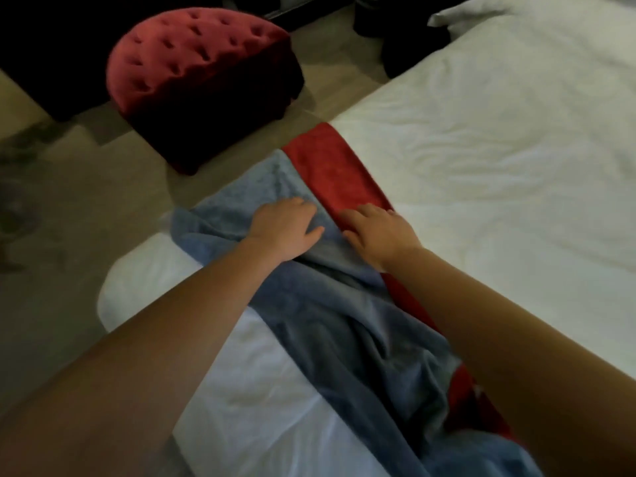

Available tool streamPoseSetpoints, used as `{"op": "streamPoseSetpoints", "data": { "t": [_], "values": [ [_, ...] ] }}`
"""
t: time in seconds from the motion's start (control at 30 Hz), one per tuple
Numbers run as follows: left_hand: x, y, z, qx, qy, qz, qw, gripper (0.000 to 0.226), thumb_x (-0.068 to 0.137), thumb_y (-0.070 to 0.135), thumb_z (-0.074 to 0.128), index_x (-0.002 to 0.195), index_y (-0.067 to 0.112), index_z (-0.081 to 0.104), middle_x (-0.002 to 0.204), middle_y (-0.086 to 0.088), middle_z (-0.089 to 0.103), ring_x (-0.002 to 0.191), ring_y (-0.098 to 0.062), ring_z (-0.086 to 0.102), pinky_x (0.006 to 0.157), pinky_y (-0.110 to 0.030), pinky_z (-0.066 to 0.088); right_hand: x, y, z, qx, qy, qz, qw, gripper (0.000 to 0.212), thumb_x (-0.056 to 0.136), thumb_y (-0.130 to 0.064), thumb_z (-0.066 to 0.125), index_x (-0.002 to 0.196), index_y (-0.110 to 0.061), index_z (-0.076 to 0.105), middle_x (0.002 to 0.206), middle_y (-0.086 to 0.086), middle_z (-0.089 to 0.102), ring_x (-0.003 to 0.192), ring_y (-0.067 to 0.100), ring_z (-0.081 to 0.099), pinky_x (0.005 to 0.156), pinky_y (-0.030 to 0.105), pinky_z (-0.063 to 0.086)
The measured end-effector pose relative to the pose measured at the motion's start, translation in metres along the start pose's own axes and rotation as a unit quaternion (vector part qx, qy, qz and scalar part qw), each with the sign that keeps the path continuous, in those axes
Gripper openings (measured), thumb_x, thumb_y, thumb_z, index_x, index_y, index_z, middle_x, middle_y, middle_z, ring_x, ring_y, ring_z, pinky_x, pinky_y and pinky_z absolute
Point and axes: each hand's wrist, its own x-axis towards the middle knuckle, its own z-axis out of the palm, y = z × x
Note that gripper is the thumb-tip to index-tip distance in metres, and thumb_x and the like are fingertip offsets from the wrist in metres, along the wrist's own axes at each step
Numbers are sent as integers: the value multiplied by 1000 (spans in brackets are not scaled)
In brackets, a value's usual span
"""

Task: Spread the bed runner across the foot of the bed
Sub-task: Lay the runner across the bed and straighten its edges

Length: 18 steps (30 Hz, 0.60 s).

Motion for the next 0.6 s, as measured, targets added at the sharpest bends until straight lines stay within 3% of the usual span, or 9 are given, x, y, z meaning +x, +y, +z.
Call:
{"op": "streamPoseSetpoints", "data": {
  "t": [0.13, 0.23, 0.3, 0.4, 0.5, 0.6],
  "values": [
    [-5, 75, 4, 24, -3, 96, 995, 31, 95, 40, 43, 113, 19, 57, 111, -2, 59, 99, -25, 59, 74, -39, 50, -78, 43, 6, 2, -20, 61, 998, 44, 98, -36, 39, 139, -23, 41, 133, 8, 50, 121, 29, 48, 95, 41, 43],
    [-8, 122, 14, 56, -30, 147, 987, 22, 95, 20, 45, 115, 20, 56, 113, 0, 58, 100, -25, 58, 71, -39, 49, -129, 69, 12, 12, -50, 121, 991, 43, 93, -22, 46, 136, -21, 41, 124, 10, 51, 113, 32, 52, 84, 41, 46],
    [-7, 148, 21, 59, -45, 160, 984, 30, 93, 10, 43, 119, 22, 54, 119, 0, 57, 105, -26, 58, 73, -40, 47, -155, 82, 20, 53, -73, 152, 984, 40, 92, -19, 47, 132, -21, 42, 120, 10, 53, 108, 33, 55, 81, 41, 47],
    [0, 175, 27, 54, -71, 176, 980, 39, 94, 8, 38, 127, 24, 50, 132, 1, 51, 114, -26, 56, 82, -43, 50, -175, 94, 32, 140, -39, 208, 967, 26, 95, -20, 42, 120, -16, 47, 115, 13, 58, 99, 35, 58, 80, 40, 48],
    [13, 187, 36, 60, -71, 200, 975, 44, 92, 3, 38, 129, 24, 49, 135, 0, 50, 113, -26, 57, 84, -44, 51, -177, 102, 40, 181, 20, 298, 937, 27, 92, -10, 41, 118, -11, 49, 113, 14, 59, 99, 35, 58, 80, 40, 48],
    [29, 187, 43, 81, -83, 216, 970, 44, 92, 5, 37, 129, 24, 50, 132, -1, 53, 113, -26, 57, 86, -42, 50, -169, 108, 45, 203, -5, 350, 915, 24, 89, -17, 49, 111, -11, 57, 112, 11, 62, 101, 32, 59, 83, 38, 50]
  ]
}}
